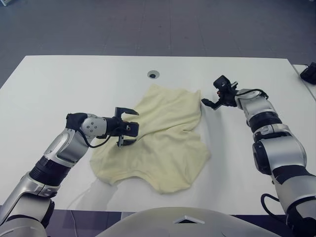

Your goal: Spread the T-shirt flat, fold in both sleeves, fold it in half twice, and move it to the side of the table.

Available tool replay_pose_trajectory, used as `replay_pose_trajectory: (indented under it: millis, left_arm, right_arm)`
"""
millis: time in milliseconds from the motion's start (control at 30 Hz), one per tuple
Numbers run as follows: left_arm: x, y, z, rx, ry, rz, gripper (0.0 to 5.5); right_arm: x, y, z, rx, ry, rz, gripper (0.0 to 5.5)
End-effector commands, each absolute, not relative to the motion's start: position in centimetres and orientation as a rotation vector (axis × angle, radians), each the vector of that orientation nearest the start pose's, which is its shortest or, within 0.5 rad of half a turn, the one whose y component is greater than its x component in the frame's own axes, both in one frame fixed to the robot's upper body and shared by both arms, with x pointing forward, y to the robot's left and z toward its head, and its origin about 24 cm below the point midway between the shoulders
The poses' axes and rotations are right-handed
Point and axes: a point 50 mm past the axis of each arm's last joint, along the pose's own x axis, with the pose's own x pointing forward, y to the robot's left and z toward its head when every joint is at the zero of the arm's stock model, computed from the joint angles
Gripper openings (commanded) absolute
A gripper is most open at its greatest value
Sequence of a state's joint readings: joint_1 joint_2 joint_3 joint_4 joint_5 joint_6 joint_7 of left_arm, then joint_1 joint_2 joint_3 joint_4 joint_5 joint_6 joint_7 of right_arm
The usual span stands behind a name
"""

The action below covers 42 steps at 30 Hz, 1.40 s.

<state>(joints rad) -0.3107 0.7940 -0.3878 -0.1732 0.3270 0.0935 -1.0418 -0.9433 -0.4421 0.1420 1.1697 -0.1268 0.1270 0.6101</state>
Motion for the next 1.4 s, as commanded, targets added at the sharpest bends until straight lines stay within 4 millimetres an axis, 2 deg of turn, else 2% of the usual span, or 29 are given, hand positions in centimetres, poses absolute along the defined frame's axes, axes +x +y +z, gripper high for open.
replay_pose_trajectory:
  millis: [33, 167, 400, 600, 767, 867, 967, 1067, 1167, 1233, 1267, 1400]
  left_arm:
    - [25.4, 16.6, 8.8, 1.208, 0.356, -1.256, 5.38]
    - [25.2, 16.4, 8.7, 1.205, 0.358, -1.262, 5.38]
    - [25.6, 16.2, 8.8, 1.217, 0.352, -1.259, 5.38]
    - [25.5, 16.3, 8.8, 1.228, 0.359, -1.264, 5.38]
    - [25.4, 16.1, 8.9, 1.226, 0.355, -1.263, 5.38]
    - [25.4, 16.1, 9.1, 1.215, 0.346, -1.264, 5.38]
    - [25.4, 15.0, 9.7, 1.115, 0.282, -1.257, 5.38]
    - [26.0, 13.8, 10.6, 0.981, 0.214, -1.202, 5.38]
    - [27.2, 13.6, 11.8, 0.894, 0.156, -1.097, 5.38]
    - [28.1, 13.9, 12.9, 0.836, 0.118, -1.008, 5.38]
    - [28.6, 14.1, 13.6, 0.798, 0.097, -0.956, 5.38]
    - [30.1, 16.2, 15.6, 0.723, 0.06, -0.776, 5.38]
  right_arm:
    - [39.3, -22.2, 10.7, -0.491, 0.458, 0.419, 5.39]
    - [39.5, -22.2, 11.0, -0.496, 0.445, 0.414, 5.39]
    - [38.9, -20.5, 8.3, -0.51, 0.507, 0.452, 5.39]
    - [38.9, -20.4, 8.2, -0.511, 0.506, 0.449, 5.39]
    - [37.7, -21.2, 5.8, -0.604, 0.606, 0.447, 5.39]
    - [37.1, -23.1, 5.1, -0.686, 0.652, 0.362, 5.39]
    - [38.0, -22.9, 6.5, -0.624, 0.528, 0.298, 5.39]
    - [39.3, -22.0, 9.5, -0.535, 0.32, 0.264, 5.39]
    - [39.5, -21.7, 11.5, -0.514, 0.208, 0.346, 5.39]
    - [38.4, -21.9, 11.8, -0.529, 0.192, 0.476, 5.39]
    - [37.0, -22.2, 11.9, -0.552, 0.2, 0.561, 5.39]
    - [29.4, -23.3, 13.5, -0.684, 0.299, 0.884, 5.39]
